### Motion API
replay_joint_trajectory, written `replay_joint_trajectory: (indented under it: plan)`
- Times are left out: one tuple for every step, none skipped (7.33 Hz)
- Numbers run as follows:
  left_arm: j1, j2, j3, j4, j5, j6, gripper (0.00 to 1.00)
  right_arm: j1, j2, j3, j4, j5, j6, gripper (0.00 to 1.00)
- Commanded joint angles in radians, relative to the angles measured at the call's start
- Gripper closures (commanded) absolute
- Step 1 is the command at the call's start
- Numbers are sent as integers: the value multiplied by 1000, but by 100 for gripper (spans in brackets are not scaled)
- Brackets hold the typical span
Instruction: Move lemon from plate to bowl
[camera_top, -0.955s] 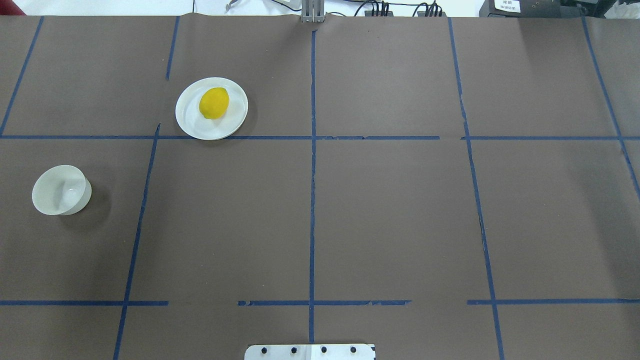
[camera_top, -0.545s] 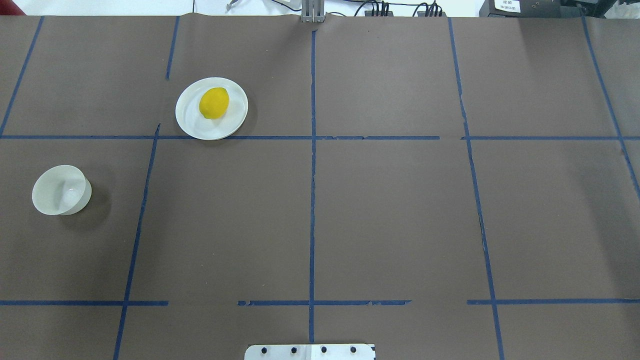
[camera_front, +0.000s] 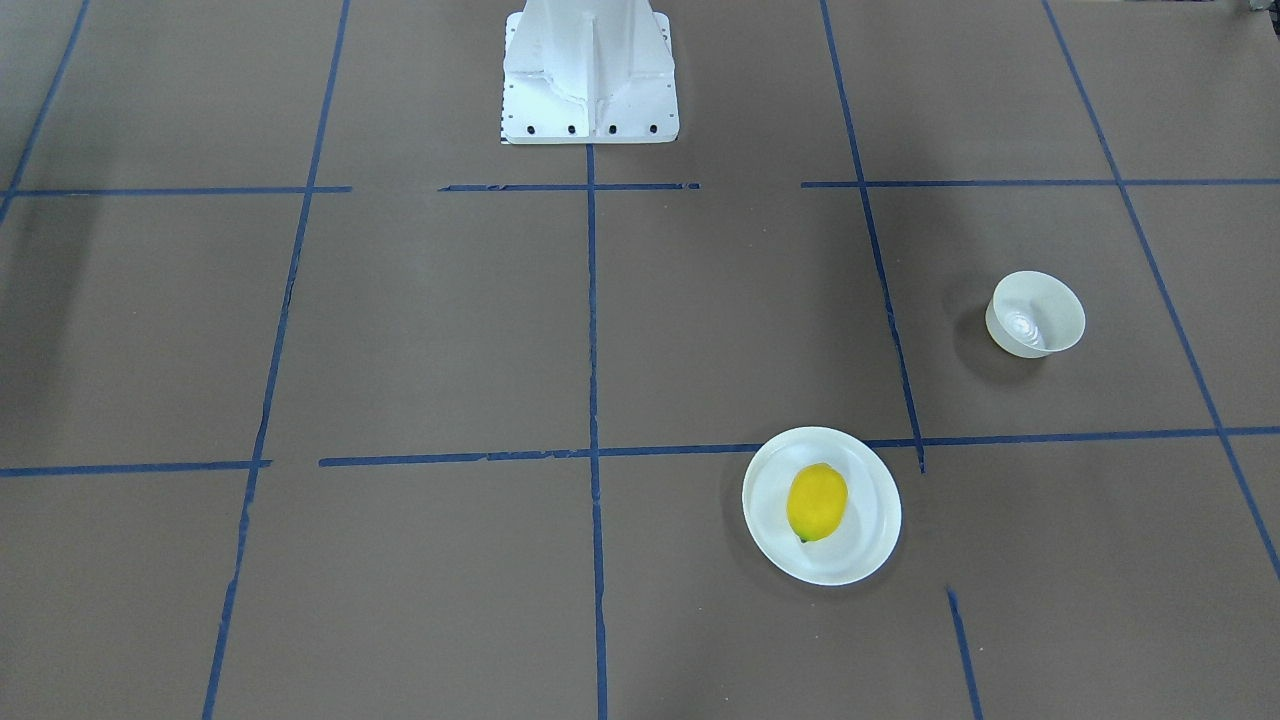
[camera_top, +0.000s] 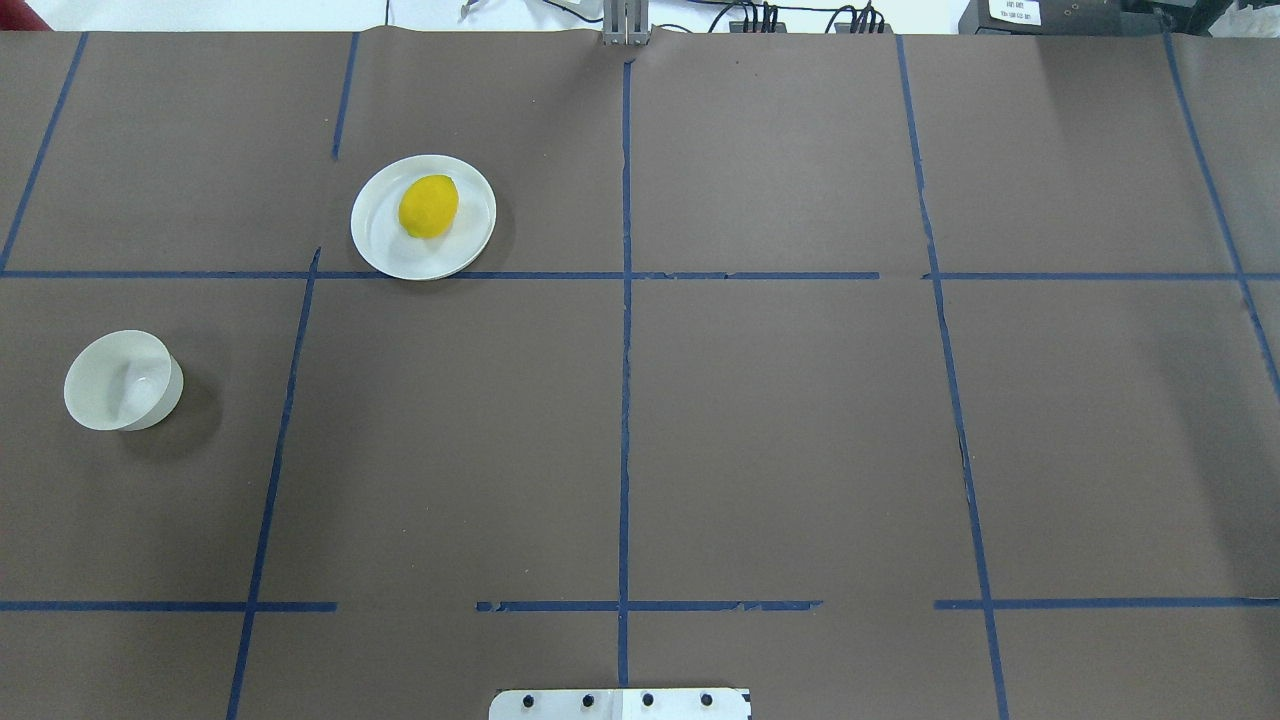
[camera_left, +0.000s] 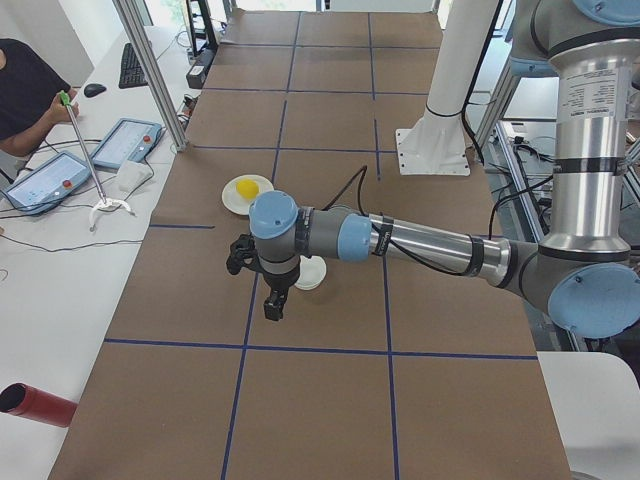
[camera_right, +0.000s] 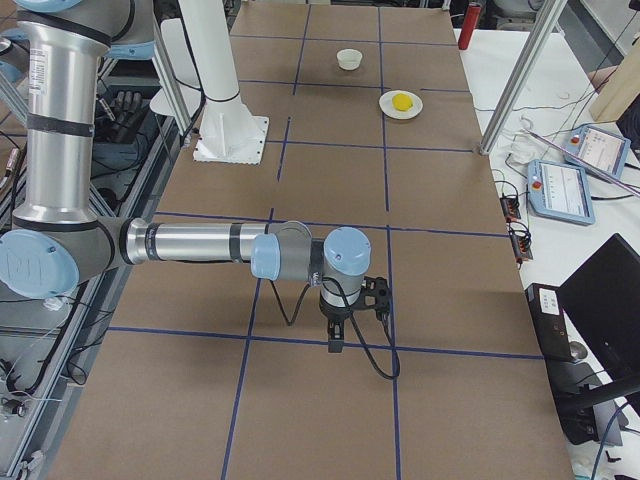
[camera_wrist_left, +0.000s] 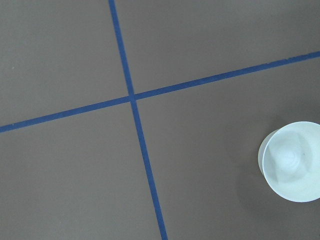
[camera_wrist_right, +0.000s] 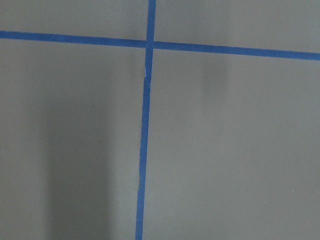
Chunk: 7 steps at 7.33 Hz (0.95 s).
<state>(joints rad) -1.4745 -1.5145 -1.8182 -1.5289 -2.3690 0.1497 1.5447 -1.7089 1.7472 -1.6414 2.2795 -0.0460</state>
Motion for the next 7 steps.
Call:
replay_joint_trajectory:
  plan:
    - [164, -15, -10, -97, -13, -28, 0, 0, 2, 0, 0, 0, 0, 0]
    - [196, -79, -24, -112, -74, -138, 0, 0, 0, 0, 0, 0, 0, 0]
    - [267, -160, -36, -126, -70, -244, 0, 0, 0, 0, 0, 0, 0, 0]
    - [345, -267, -21, -128, -65, -353, 1, 0, 0, 0, 0, 0, 0, 0]
    - [399, -352, 11, -128, -59, -381, 1, 0, 0, 0, 0, 0, 0, 0]
    - [425, -463, 110, -128, -61, -384, 1, 0, 0, 0, 0, 0, 0, 0]
    - [466, -563, 232, -128, -59, -387, 1, 0, 0, 0, 0, 0, 0, 0]
